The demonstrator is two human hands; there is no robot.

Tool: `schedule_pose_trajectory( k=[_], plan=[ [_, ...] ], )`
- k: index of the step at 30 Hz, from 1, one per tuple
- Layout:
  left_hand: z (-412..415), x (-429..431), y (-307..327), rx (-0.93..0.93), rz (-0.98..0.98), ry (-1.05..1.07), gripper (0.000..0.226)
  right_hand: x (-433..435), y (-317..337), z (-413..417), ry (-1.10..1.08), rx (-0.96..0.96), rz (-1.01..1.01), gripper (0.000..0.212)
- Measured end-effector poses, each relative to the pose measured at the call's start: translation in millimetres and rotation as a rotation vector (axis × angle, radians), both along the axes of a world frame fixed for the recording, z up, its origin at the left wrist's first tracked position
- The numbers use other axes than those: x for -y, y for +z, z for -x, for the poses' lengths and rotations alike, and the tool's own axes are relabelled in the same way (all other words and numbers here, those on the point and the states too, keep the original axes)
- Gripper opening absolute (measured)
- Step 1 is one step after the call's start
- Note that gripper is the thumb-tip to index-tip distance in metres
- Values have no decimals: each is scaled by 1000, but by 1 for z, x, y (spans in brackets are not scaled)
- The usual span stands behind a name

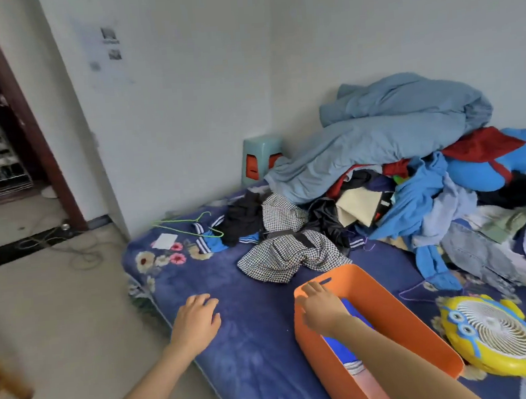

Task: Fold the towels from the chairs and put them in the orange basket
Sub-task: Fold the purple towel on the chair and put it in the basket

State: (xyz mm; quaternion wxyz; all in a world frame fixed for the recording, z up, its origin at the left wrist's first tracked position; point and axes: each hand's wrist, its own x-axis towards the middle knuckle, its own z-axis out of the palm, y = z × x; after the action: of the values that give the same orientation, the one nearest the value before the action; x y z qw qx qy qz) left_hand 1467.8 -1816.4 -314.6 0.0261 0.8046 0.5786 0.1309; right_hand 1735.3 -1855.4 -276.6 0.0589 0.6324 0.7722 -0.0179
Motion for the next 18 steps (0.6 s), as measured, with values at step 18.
schedule_pose_trajectory(
  k=[18],
  plan=[
    [390, 296, -11, 46, 129, 954, 29, 54, -19, 442, 860, 11, 89, 42]
  ],
)
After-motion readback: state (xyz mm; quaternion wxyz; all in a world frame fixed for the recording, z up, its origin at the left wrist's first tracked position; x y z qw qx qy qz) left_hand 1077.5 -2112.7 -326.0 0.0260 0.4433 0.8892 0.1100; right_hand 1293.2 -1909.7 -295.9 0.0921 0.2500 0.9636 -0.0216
